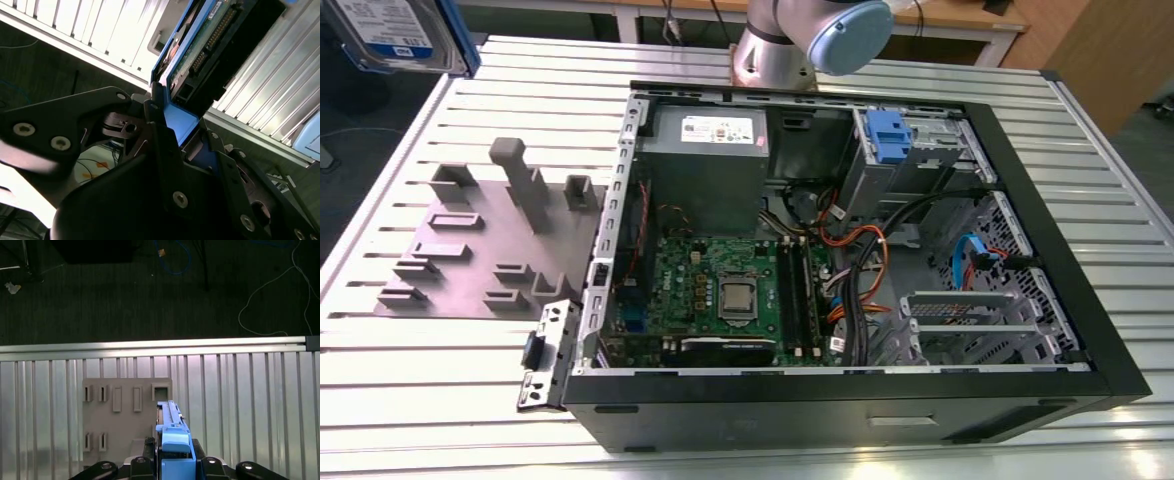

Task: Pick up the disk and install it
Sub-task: 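Pick up the disk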

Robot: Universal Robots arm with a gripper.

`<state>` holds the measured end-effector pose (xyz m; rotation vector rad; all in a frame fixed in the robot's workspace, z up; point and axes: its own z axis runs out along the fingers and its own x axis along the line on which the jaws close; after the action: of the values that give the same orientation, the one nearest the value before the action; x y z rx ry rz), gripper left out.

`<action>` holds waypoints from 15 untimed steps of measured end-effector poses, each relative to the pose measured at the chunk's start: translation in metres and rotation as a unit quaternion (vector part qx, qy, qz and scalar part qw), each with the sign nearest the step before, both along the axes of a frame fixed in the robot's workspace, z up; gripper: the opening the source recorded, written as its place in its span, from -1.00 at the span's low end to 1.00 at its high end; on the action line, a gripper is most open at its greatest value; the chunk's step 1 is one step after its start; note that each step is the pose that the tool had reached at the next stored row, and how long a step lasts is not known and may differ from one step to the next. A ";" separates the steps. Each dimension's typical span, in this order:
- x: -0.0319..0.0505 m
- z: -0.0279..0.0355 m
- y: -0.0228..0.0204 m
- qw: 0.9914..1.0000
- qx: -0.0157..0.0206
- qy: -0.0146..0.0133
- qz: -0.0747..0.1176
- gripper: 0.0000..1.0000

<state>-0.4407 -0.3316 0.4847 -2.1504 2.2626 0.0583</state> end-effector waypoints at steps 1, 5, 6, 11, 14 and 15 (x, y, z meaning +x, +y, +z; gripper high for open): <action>0.0000 0.0012 0.0000 1.000 0.000 0.000 0.000 -0.27; 0.0000 0.0020 0.0000 1.000 0.000 0.000 0.000 -0.27; 0.0000 0.0021 0.0000 1.000 0.000 0.000 0.000 -0.27; 0.0010 0.0021 0.0000 1.000 0.000 0.000 0.000 -0.27; 0.0024 0.0021 0.0000 1.000 0.000 0.000 0.000 -0.27; 0.0030 0.0021 0.0000 1.000 0.001 0.000 0.000 -0.27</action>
<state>-0.4377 -0.3316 0.4868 -2.1499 2.2620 0.0593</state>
